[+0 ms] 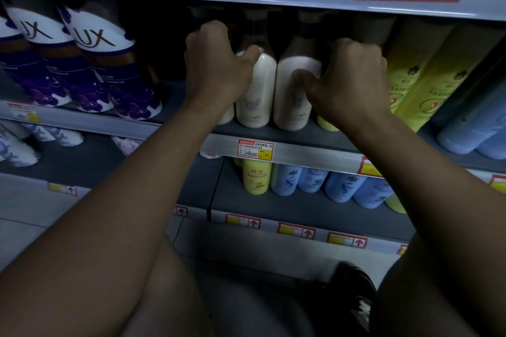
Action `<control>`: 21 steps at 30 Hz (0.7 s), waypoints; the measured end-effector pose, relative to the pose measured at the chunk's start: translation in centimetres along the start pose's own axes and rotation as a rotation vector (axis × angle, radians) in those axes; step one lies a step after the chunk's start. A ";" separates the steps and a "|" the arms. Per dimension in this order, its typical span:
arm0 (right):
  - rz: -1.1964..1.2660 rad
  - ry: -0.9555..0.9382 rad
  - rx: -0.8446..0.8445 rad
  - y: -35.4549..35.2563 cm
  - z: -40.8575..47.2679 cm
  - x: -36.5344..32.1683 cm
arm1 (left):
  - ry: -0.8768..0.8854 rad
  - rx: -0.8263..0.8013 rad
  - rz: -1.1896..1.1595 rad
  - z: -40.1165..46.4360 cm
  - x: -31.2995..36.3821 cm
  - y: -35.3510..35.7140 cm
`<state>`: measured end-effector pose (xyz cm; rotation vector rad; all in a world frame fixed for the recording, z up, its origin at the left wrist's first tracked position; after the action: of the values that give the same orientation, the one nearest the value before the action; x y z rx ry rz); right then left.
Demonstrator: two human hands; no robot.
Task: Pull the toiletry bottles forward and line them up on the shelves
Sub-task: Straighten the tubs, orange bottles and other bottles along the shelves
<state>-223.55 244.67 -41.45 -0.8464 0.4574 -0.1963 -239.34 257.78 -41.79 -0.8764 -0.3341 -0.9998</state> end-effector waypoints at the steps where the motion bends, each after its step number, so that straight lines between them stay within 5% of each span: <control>1: 0.002 0.002 0.008 -0.1 0.0 0.0 | 0.001 0.001 -0.003 0.0 0.0 0.0; 21: 0.106 -0.062 0.043 -1.2 -1.2 1.4 | 0.031 0.054 0.044 -2.0 1.5 -1.5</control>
<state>-222.90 242.63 -41.69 -0.7818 0.4376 -0.0820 -240.07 254.98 -41.35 -0.8150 -0.3128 -0.9589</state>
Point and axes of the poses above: each hand's wrist, its own z-axis towards the middle knuckle, its own y-axis out of the palm, x = y × z, the point moved 2 cm from there along z, towards the middle knuckle, and after that the axes turned 2 degrees about x, right-handed, at the moved point
